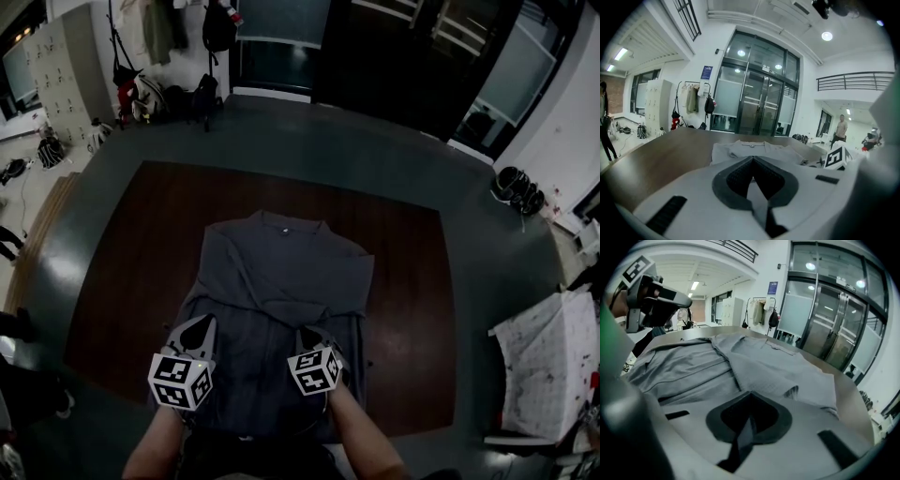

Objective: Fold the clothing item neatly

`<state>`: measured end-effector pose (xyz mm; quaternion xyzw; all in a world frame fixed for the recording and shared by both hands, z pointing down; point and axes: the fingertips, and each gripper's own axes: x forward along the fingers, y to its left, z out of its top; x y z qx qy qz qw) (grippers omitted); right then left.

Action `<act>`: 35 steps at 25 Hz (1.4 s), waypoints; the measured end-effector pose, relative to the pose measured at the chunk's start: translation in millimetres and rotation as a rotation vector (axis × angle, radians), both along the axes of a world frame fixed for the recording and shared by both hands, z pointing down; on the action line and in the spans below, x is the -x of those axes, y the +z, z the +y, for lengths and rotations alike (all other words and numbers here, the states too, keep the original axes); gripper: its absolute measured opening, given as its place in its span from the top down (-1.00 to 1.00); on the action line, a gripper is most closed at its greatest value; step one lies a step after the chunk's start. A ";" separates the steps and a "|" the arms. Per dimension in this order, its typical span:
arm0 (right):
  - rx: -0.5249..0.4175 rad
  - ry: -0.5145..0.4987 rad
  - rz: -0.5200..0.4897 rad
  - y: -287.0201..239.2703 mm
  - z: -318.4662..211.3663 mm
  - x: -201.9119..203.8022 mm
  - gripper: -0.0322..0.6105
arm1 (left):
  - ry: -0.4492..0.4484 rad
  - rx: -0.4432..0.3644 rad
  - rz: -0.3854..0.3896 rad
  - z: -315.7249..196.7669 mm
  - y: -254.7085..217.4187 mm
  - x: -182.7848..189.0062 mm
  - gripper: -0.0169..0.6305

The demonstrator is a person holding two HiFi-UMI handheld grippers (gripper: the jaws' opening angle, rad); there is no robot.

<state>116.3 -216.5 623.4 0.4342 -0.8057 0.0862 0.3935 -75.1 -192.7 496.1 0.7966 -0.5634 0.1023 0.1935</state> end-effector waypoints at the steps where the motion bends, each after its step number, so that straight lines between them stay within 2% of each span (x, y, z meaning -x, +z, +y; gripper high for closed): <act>1: -0.002 0.008 -0.002 -2.9 -0.9 -0.7 0.93 | 0.000 0.001 0.000 1.3 0.4 -0.9 0.92; 5: -0.027 0.064 -0.069 -28.1 -7.2 -7.0 0.93 | -0.004 0.005 0.002 4.8 1.7 -0.9 0.92; 8: -0.075 0.056 -0.075 -48.8 -14.1 -11.6 0.93 | -0.008 0.003 0.003 5.3 -1.2 1.8 0.92; 11: 0.002 0.030 -0.047 -31.9 -4.7 -13.9 0.93 | -0.015 0.006 0.008 5.7 0.6 4.8 0.92; 12: 0.044 0.025 -0.052 -21.4 2.1 -13.9 0.88 | -0.016 0.009 0.011 6.5 1.8 4.6 0.92; 13: 0.079 0.023 -0.066 -13.1 8.6 -13.2 0.71 | -0.016 0.013 0.014 7.6 2.9 3.9 0.92; 15: 0.100 0.027 -0.074 -5.5 14.7 -11.8 0.65 | -0.014 0.021 0.016 9.1 4.4 2.7 0.92; 19: 0.055 0.036 0.001 3.7 2.0 -10.7 0.66 | -0.016 0.030 0.015 9.0 7.4 5.6 0.92; 22: 0.081 0.038 -0.018 7.4 -1.2 -7.9 0.68 | -0.018 0.033 0.016 9.5 8.5 6.0 0.92; 26: 0.103 0.058 -0.049 4.5 1.7 -5.1 0.88 | -0.010 0.038 0.013 10.8 9.2 6.7 0.92; 30: 0.065 0.079 -0.100 -21.8 -0.1 -3.5 0.89 | 0.009 0.035 0.004 9.6 5.4 6.7 0.92; 35: -0.093 0.099 -0.158 -82.0 -33.0 -15.1 0.89 | 0.019 0.017 -0.009 1.8 -0.9 10.8 0.92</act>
